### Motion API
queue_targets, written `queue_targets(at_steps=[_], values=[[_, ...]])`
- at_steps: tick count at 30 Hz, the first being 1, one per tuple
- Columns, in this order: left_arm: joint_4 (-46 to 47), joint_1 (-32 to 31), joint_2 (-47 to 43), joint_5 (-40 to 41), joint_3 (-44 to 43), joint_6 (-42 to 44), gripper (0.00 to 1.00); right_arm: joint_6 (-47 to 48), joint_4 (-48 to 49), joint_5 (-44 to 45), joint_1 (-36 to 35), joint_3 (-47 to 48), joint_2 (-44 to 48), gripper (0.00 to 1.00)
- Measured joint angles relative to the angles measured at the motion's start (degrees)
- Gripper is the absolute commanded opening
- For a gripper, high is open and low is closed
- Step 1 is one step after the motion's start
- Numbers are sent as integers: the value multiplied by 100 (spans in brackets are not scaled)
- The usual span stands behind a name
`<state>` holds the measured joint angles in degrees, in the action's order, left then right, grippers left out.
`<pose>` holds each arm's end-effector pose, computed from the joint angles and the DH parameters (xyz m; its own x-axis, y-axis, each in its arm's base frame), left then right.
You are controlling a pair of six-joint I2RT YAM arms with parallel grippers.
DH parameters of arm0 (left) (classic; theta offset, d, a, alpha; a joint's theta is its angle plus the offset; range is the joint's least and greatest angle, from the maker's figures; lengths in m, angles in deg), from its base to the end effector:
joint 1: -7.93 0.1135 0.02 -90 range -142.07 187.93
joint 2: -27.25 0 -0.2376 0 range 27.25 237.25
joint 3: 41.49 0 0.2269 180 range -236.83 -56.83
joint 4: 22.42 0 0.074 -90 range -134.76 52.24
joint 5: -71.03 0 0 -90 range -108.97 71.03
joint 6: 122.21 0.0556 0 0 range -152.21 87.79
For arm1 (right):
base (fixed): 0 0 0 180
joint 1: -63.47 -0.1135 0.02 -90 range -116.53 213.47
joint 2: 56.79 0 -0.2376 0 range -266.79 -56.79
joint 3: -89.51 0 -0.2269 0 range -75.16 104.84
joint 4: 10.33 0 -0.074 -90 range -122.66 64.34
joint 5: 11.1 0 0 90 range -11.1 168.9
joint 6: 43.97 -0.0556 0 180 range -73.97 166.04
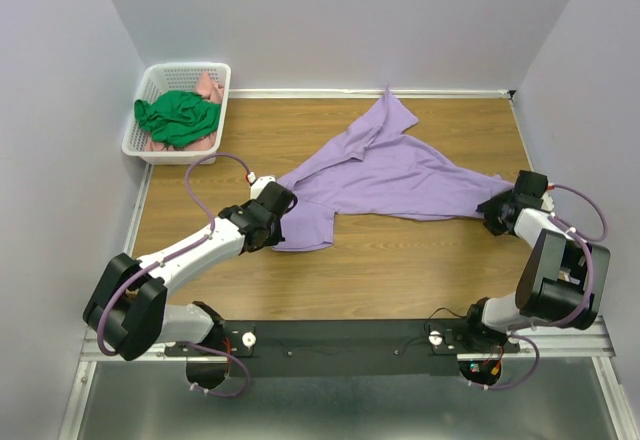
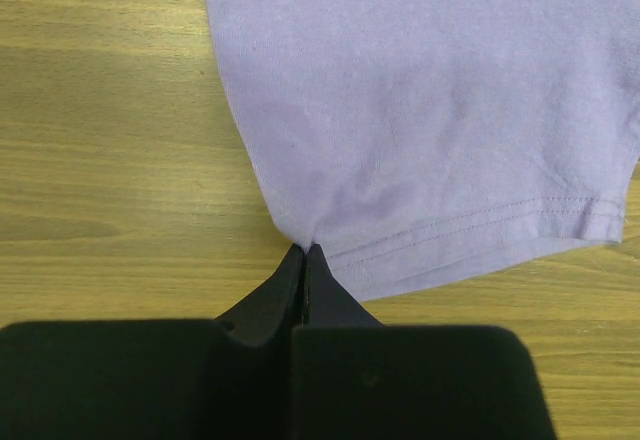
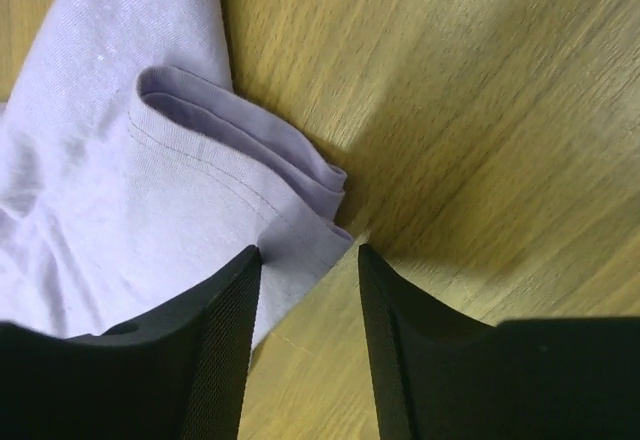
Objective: Fold and stack the t-shirts
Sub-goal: Flatten the tshirt out
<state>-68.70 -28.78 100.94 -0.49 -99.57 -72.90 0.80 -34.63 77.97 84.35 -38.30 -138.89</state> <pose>0.1961 -0.1243 0.1687 -0.8277 -0.1541 -0.5395 -0.1219 0.9880 -0.0952 0.2431 -0.0918 0.1306 -0.2871 0.8692 -0.4025 0.7828 0.4551 0.4245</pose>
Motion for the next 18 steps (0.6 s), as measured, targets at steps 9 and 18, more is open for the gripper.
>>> queue_targets(at_steps=[9, 18], values=[[0, 0, -42, 0, 0, 7, 0, -2, 39, -31, 13, 2, 81, 21], [-2, 2, -42, 2, 0, 15, 0, 109, 37, -28, 13, 76, 153, 0]])
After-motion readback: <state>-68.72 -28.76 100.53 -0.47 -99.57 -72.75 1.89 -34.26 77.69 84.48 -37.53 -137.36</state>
